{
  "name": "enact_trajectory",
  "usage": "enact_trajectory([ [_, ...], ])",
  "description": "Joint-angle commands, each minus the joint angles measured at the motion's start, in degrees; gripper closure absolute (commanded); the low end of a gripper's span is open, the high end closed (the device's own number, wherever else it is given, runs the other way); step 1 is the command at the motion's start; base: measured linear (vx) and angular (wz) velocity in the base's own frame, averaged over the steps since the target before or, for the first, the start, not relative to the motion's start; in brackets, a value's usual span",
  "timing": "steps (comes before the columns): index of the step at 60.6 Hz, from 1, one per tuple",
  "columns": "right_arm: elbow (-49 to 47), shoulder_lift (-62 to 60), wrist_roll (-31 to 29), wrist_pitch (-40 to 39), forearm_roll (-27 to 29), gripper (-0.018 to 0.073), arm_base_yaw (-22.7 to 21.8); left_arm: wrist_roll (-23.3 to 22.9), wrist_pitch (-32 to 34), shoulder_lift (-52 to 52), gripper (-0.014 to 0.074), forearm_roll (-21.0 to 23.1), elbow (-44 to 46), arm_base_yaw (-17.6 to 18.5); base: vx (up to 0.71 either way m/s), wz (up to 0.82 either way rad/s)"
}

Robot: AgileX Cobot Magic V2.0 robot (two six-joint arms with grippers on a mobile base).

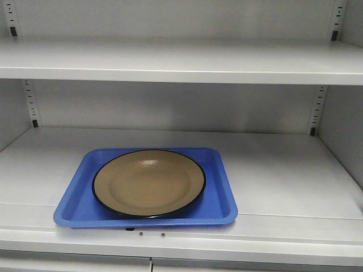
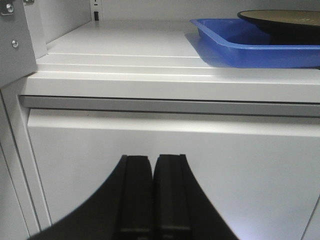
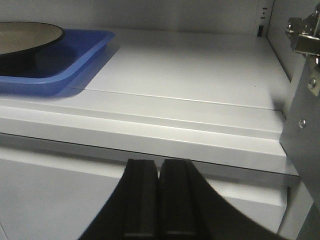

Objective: Place disk in tray to left cabinet

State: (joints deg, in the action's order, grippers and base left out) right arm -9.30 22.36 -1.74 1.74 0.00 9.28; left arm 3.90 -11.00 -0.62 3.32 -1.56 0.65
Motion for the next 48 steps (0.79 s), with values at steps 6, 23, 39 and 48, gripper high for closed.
enact_trajectory([
  [6,8.94,-10.43,-0.27,-11.8,-0.89,0.0567,-0.16,-0.6,4.49,-0.36,0.0603,0.26,-1.14,0.27,0.0,0.0],
  [23,12.2,-20.67,-1.19,-4.77,-0.94,0.0565,-2.81,-0.6,4.49,-0.36,0.0603,0.26,-1.14,0.27,0.0,0.0],
  [39,12.2,-23.63,-1.14,-5.19,2.02,0.0565,-9.98,-0.6,4.49,-0.36,0.0603,0.26,-1.14,0.27,0.0,0.0],
  [48,12.2,-23.63,-1.14,-5.12,2.16,0.0565,-9.8,-0.6,4.49,-0.36,0.0603,0.26,-1.14,0.27,0.0,0.0],
])
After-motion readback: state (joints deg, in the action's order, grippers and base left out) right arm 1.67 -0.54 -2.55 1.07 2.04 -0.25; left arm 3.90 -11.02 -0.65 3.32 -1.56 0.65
